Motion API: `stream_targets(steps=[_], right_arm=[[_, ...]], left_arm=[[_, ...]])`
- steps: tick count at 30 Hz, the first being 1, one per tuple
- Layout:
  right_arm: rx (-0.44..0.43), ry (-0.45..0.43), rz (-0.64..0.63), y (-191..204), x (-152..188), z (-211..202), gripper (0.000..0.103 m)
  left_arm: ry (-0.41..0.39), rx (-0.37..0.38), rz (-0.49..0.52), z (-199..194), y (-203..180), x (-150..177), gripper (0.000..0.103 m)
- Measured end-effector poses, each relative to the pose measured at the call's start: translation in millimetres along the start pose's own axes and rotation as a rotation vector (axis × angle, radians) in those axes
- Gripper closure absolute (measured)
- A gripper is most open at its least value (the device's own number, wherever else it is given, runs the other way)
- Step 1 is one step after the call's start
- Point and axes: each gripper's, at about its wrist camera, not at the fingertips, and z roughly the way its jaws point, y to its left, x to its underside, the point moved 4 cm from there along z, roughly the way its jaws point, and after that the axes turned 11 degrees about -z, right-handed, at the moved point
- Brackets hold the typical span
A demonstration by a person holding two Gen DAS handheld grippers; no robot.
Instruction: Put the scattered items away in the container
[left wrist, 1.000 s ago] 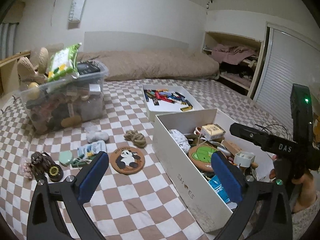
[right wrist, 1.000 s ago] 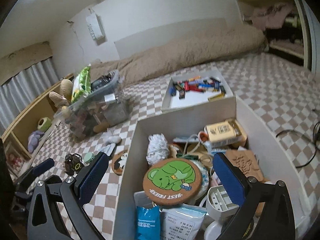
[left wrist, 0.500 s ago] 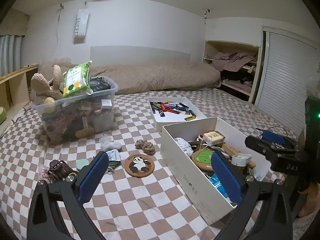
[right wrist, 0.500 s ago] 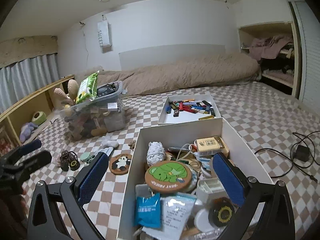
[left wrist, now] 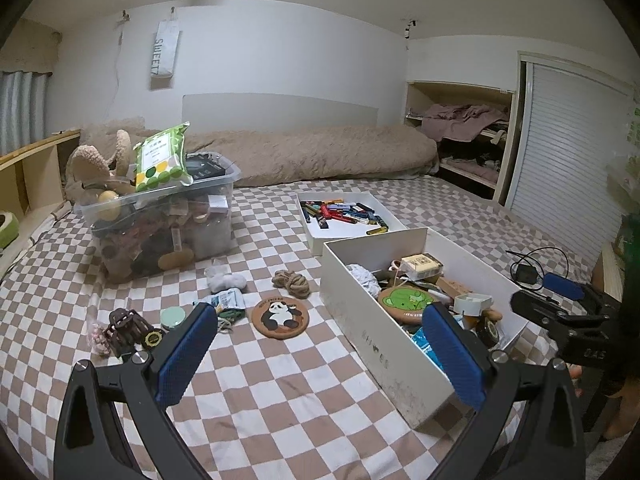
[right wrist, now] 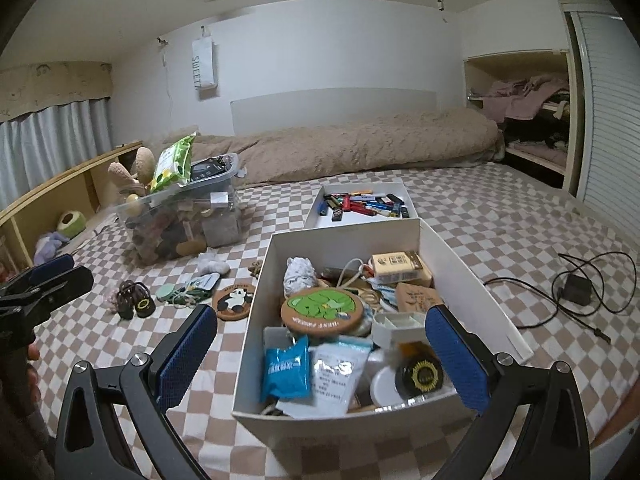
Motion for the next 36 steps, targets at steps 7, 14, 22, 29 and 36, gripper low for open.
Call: stream_targets(steps=[7, 14, 22, 29, 36], right_arm=[[0.018, -0.019, -0.020, 3.7, 5.9, -19.5, 0.000], [0.040, -0.020, -0.046, 6.7, 7.0, -32.7, 0.000], [0.052, -0.004, -0.063, 9.0, 7.6, -34.9, 0.000], [0.049, -0.003, -0.058, 8.6, 8.9, -35.2, 0.000], [0.049, 0.002, -0.049, 7.1, 10.3, -34.7, 0.000]], left_arm=[[-0.010, -0.012, 0.000, -9.6, 1.6, 2.5, 0.000], [-0.023, -0.002, 0.030, -16.9, -4.1, 7.3, 0.000], [-0.041, -0.010, 0.050, -22.6, -9.9, 7.7, 0.000], [-0.032, -0.002, 0.055, -21.6, -11.4, 11.4, 0.000], [-0.021, 0.036, 0.038, -21.0, -12.1, 11.6, 0.000]])
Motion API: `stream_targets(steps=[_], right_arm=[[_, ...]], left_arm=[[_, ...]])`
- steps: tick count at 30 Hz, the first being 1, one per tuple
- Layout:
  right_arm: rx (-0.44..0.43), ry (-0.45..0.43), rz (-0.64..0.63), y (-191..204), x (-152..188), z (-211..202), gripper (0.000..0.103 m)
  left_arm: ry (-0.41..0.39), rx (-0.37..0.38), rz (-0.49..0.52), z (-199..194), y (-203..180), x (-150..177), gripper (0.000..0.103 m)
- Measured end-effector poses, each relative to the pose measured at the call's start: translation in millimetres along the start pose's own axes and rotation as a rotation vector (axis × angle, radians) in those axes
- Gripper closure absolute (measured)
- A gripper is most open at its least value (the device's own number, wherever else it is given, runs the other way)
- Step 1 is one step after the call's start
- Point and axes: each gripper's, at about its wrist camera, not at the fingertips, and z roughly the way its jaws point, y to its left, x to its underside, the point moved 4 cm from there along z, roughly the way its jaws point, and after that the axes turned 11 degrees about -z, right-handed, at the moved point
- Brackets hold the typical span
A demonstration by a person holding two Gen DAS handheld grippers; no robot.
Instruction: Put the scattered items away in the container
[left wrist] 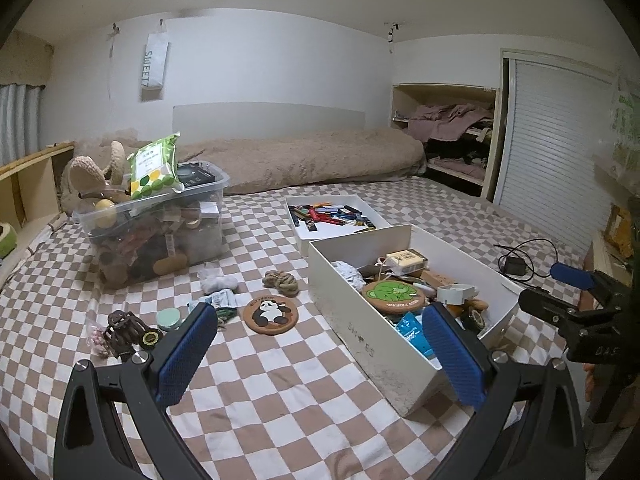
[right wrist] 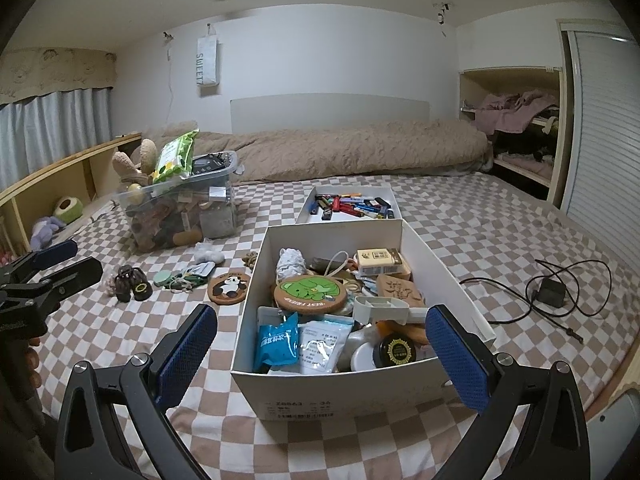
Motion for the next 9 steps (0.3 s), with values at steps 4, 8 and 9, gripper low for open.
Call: stream_targets(steps=[4, 8, 9], right_arm=[[-0.002, 0.006, -0.002, 0.1, 0.5, 1.9, 0.000], [-0.005, 0.007, -0.004, 0.6, 0.1, 2.7, 0.000], [-0.005, 0.007, -0.005, 0.8, -0.1, 3.0, 0.000]], left_arm=[[0.002, -0.011, 0.009, 0.6, 0.8, 0.1, 0.000], [0.011, -0.009, 0.010, 1.9, 1.3, 1.1, 0.000], [0.011, -0.010, 0.015, 1.9, 0.9, 1.2, 0.000]])
